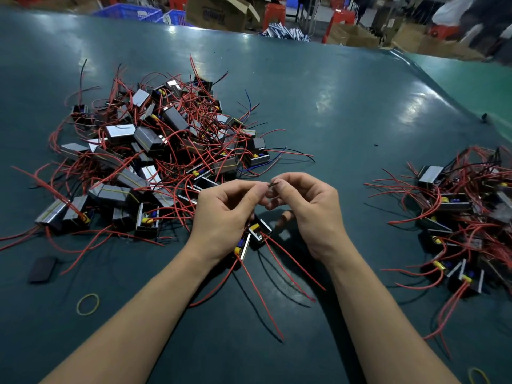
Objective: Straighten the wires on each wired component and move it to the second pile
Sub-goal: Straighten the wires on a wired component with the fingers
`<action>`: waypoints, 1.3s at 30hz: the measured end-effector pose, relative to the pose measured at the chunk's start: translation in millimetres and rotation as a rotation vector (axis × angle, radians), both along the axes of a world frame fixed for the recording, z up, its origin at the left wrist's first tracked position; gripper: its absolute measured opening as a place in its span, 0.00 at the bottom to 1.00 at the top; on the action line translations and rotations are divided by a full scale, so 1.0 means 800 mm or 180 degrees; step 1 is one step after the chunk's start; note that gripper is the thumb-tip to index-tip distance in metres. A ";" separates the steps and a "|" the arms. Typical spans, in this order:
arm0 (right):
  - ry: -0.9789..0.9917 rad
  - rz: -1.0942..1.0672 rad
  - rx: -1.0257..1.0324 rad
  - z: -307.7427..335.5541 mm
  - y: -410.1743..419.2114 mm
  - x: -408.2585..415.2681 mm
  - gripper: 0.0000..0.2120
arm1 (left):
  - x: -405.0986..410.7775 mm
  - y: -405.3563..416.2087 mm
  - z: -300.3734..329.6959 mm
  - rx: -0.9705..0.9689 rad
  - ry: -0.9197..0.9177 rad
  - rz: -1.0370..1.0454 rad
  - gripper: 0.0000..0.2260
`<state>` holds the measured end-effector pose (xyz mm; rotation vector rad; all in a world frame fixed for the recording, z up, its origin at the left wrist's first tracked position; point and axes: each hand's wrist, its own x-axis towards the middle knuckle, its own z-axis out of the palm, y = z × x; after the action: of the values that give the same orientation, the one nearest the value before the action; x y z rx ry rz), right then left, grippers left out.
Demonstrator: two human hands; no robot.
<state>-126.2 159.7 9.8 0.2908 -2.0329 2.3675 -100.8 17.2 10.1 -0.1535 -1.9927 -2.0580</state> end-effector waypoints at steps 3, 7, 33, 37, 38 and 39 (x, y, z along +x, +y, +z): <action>0.0046 -0.0038 -0.0002 -0.001 -0.001 0.001 0.02 | 0.003 0.001 -0.001 -0.0070 0.0011 0.0062 0.03; 0.0117 -0.0075 -0.0029 0.001 -0.003 0.004 0.01 | -0.002 -0.003 -0.003 -0.0197 0.0013 0.0238 0.03; 0.0491 -0.0090 0.0388 0.008 0.003 0.005 0.05 | 0.002 -0.001 0.000 -0.0629 0.0040 0.0274 0.03; -0.0051 0.0268 0.0285 0.007 0.009 0.001 0.04 | 0.004 -0.002 0.001 -0.0615 0.0102 0.0155 0.02; -0.0108 0.0321 0.0375 0.006 0.010 0.001 0.05 | 0.004 -0.002 0.001 -0.0640 0.0117 0.0155 0.02; -0.0178 0.0370 0.0448 0.006 0.011 0.000 0.07 | 0.004 -0.001 0.001 -0.0676 0.0128 0.0168 0.02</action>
<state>-125.9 168.3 14.3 0.3577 -2.2733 2.3247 -97.2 16.5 10.7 -0.1803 -2.1629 -1.7942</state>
